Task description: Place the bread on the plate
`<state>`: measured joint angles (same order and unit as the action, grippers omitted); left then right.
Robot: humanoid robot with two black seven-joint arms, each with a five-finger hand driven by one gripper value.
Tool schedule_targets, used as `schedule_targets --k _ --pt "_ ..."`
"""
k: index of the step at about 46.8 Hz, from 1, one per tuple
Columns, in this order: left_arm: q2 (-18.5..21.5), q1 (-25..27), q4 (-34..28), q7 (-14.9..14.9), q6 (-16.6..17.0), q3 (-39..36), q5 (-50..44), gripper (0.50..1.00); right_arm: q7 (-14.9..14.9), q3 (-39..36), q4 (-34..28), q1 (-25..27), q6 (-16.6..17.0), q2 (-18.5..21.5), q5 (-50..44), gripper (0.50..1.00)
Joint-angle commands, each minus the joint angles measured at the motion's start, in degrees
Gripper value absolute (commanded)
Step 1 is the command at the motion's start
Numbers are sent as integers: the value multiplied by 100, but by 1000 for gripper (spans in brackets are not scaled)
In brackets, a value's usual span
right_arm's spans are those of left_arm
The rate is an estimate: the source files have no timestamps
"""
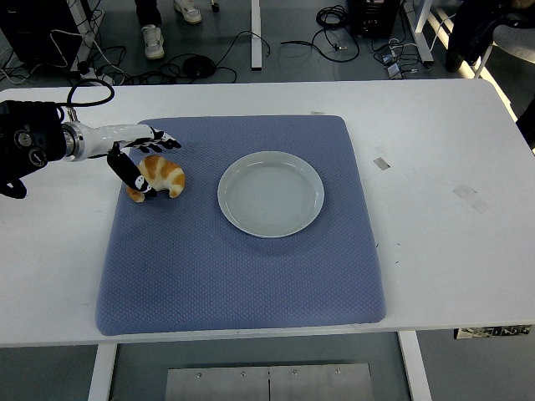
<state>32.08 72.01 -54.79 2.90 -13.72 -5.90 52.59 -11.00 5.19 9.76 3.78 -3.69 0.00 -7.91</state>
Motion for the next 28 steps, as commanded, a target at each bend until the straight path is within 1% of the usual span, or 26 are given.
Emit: schedule_targets --k 1,7,16,26,28 --pt "0 15 3 0 9 1 49 939 -7 0 0 0 0 0 0 1000" --pt "0 15 3 0 9 1 58 939 -7 0 0 0 0 0 0 1000" --pt "-9 6 3 -9 106 -8 207 939 1 0 0 0 0 0 0 1000" --pt "-114 6 3 -18 404 -175 357 937 -7 0 0 0 0 0 0 1000" --pt "-123 6 3 -9 413 -193 357 937 -7 0 0 0 0 0 0 1000"
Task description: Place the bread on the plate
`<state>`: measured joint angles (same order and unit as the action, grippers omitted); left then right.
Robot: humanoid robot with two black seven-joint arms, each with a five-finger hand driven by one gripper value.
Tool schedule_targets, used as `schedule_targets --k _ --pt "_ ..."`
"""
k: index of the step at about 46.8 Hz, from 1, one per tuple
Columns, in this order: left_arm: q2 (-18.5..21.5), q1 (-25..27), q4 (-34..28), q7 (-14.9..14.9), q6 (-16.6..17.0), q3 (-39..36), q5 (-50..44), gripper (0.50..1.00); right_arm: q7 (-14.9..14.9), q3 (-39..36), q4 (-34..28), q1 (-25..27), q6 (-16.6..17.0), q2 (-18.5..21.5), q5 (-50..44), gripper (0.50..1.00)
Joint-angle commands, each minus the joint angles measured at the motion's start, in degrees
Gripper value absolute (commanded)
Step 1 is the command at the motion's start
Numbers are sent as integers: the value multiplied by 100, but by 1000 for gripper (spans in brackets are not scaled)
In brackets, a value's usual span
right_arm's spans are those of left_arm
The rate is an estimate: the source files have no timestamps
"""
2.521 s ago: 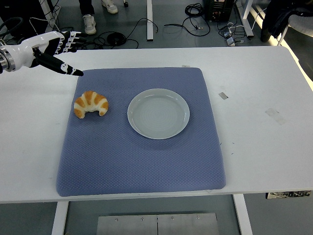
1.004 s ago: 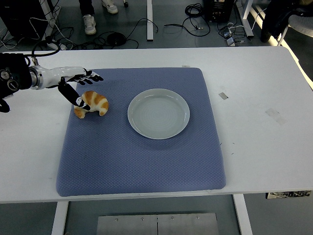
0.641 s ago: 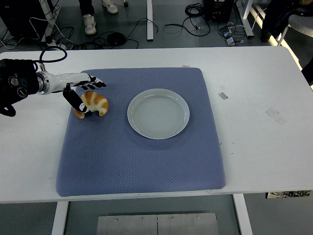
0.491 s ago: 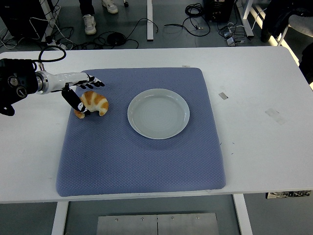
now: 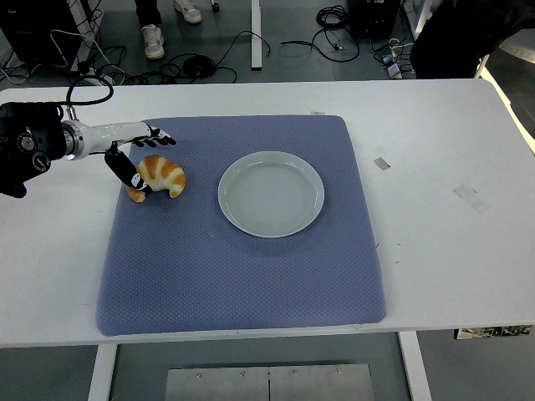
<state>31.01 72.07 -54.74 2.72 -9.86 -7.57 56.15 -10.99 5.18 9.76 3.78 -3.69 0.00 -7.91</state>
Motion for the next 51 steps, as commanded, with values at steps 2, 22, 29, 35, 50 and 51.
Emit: schedule_targets --k 2,22,29,35,50,51 --pt "-24 -9 -2 9 28 -25 1 937 1 0 0 -1 0 0 0 1000" --pt "-51 -18 -2 18 107 -42 125 772 1 0 0 -1 0 0 0 1000" --pt "-42 0 -2 18 107 -139 125 742 -8 0 0 -1 0 0 0 1000" --pt "-33 9 -2 18 107 -166 265 724 1 0 0 -1 0 0 0 1000" --pt "98 184 -11 18 46 -60 160 683 -8 0 0 -1 0 0 0 1000" --pt "142 210 -11 18 46 -43 107 683 1 0 0 -1 0 0 0 1000"
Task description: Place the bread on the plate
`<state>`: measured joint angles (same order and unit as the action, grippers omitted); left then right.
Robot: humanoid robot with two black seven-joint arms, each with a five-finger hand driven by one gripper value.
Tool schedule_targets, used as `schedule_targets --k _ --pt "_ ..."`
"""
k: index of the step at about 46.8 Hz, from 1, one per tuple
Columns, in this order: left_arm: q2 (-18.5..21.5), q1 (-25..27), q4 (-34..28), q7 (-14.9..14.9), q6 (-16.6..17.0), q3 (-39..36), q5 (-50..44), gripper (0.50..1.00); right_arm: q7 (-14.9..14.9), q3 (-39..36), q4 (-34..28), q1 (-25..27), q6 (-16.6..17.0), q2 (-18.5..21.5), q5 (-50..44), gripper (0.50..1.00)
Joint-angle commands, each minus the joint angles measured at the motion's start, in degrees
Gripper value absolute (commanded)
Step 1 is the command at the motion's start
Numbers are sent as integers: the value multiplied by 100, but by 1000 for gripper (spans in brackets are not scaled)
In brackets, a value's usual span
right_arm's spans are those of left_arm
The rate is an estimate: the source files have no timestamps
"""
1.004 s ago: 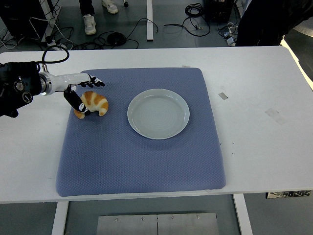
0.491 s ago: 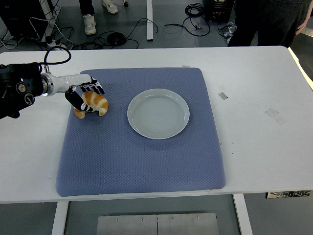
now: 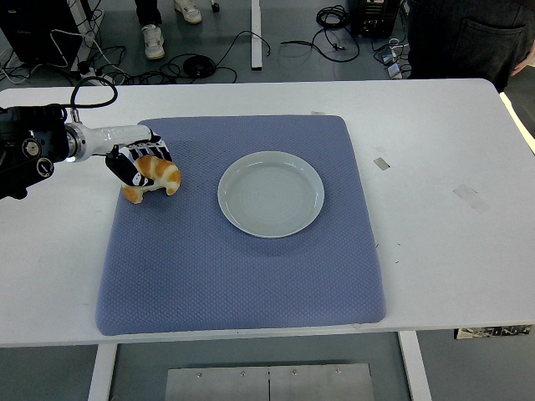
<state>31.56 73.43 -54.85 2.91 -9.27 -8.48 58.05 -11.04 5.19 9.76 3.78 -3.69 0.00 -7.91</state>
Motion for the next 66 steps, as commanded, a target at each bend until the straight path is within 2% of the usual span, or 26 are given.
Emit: schedule_targets --k 1,17,32,46,57,66 --pt "122 101 1 8 -22 48 -153 683 5 0 0 0 0 0 0 1000" --pt "105 207 27 8 -31 233 -926 684 -3 0 0 0 0 0 0 1000" --pt "-695 233 466 -1 -22 312 -1164 684 5 0 0 0 0 0 0 1000" --pt "-889 347 484 -19 -22 488 -1164 684 5 0 0 0 0 0 0 1000" --pt "-1319 356 484 -36 -31 629 -1156 684 5 0 0 0 0 0 0 1000" --pt "-1478 409 475 -36 -215 620 -1147 687 -3 0 0 0 0 0 0 1000"
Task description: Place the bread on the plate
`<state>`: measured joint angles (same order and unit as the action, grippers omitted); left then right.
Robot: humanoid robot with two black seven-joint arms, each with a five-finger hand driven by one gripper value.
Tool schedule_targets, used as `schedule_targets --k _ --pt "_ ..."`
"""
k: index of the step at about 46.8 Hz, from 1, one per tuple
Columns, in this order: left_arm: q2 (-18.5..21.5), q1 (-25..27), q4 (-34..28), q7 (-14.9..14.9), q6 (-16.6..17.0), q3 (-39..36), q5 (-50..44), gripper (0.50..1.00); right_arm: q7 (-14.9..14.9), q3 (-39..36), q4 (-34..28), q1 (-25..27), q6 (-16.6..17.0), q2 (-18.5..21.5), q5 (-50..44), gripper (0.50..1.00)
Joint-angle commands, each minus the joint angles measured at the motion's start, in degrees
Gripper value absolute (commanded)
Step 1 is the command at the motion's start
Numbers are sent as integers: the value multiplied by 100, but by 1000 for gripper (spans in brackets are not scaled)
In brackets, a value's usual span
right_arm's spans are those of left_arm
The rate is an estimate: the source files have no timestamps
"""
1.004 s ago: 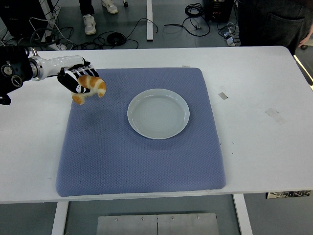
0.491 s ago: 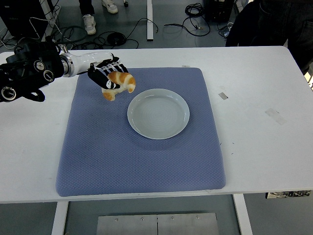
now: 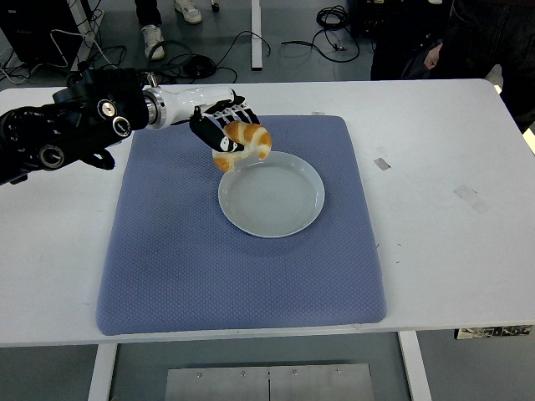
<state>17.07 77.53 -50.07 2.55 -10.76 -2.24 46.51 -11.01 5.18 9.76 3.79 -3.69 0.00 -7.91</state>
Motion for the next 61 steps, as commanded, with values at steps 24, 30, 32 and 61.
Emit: schedule_targets --k 24,30,32,61 --pt "-319 -54 -73 -132 -93 -58 78 698 2 0 0 -1 0 0 0 1000" --pt "-319 -63 -82 -132 -119 -189 95 702 2 0 0 -1 0 0 0 1000" --pt "-319 -54 -82 -132 -145 -207 95 704 2 0 0 -1 0 0 0 1000" --pt "-327 -80 -135 -176 -189 -225 86 840 2 0 0 -1 0 0 0 1000"
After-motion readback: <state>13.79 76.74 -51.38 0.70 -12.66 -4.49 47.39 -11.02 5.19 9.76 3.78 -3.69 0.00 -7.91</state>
